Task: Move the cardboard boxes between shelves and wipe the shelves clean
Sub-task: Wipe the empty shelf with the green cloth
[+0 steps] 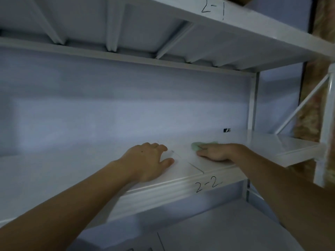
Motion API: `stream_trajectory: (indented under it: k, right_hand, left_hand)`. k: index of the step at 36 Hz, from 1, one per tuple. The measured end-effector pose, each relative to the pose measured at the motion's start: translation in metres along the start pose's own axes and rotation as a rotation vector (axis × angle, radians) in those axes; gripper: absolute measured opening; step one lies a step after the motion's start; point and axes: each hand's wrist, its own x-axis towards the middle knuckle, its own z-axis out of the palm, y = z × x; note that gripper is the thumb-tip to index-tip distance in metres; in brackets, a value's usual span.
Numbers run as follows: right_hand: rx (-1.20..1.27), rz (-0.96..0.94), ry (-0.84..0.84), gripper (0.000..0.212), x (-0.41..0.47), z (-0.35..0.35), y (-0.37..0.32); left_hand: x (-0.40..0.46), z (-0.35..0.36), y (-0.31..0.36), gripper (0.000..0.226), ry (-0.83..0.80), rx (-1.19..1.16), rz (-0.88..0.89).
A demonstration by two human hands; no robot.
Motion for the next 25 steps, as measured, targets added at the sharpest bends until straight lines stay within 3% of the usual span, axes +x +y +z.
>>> stream_trajectory:
  k: [12, 18, 21, 25]
  right_hand:
    - [-0.011, -0.46, -0.207, 0.059, -0.047, 0.028, -0.216]
    - [-0.011, -0.687, -0.216, 0.066, -0.076, 0.057, -0.343]
    - [-0.079, -0.718, -0.231, 0.081, -0.095, 0.065, -0.401]
    - [-0.108, -0.762, -0.28, 0.086, -0.121, 0.072, -0.472]
  left_hand:
    - [-0.09, -0.024, -0.097, 0.068, 0.071, 0.006, -0.141]
    - [-0.171, -0.031, -0.173, 0.068, 0.09, 0.042, -0.286]
    - [-0.211, -0.039, -0.208, 0.066, 0.084, 0.052, -0.367]
    - [-0.262, -0.047, -0.248, 0.064, 0.084, 0.045, -0.454]
